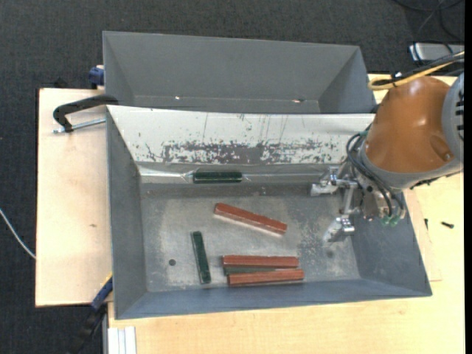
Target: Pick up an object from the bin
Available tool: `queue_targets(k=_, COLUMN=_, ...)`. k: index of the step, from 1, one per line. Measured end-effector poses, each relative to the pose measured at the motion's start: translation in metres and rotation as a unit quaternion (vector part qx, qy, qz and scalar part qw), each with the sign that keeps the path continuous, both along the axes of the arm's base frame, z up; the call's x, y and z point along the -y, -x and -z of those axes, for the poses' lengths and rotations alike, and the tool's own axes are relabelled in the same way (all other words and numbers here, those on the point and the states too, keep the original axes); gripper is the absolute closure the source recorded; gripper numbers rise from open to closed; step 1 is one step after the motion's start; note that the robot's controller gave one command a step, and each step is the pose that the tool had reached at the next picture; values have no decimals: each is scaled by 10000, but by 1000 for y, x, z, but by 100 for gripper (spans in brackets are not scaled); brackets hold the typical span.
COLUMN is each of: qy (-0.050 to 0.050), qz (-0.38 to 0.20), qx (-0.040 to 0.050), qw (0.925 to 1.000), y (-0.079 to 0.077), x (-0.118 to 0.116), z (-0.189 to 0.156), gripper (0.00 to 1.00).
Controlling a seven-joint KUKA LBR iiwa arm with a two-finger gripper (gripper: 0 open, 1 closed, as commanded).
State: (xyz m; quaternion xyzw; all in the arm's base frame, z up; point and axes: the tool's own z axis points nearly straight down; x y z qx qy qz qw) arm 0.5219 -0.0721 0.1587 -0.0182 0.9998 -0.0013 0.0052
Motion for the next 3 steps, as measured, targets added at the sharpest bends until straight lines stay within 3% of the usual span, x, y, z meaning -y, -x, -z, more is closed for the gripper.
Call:
queue_targets(k=1, qy=-13, qz=-529, qx=-49, qw=9986, y=-29, x=-46, z=81, gripper=100)
queue_targets(k=2, qy=-13, qz=-529, qx=-49, qw=9986, y=-29, x=-46, z=81, gripper=100)
queue_targets(k=3, qy=-10, qz=-870, qx=-38, qw=9962, y=-22, x=-54, z=-118, gripper=100)
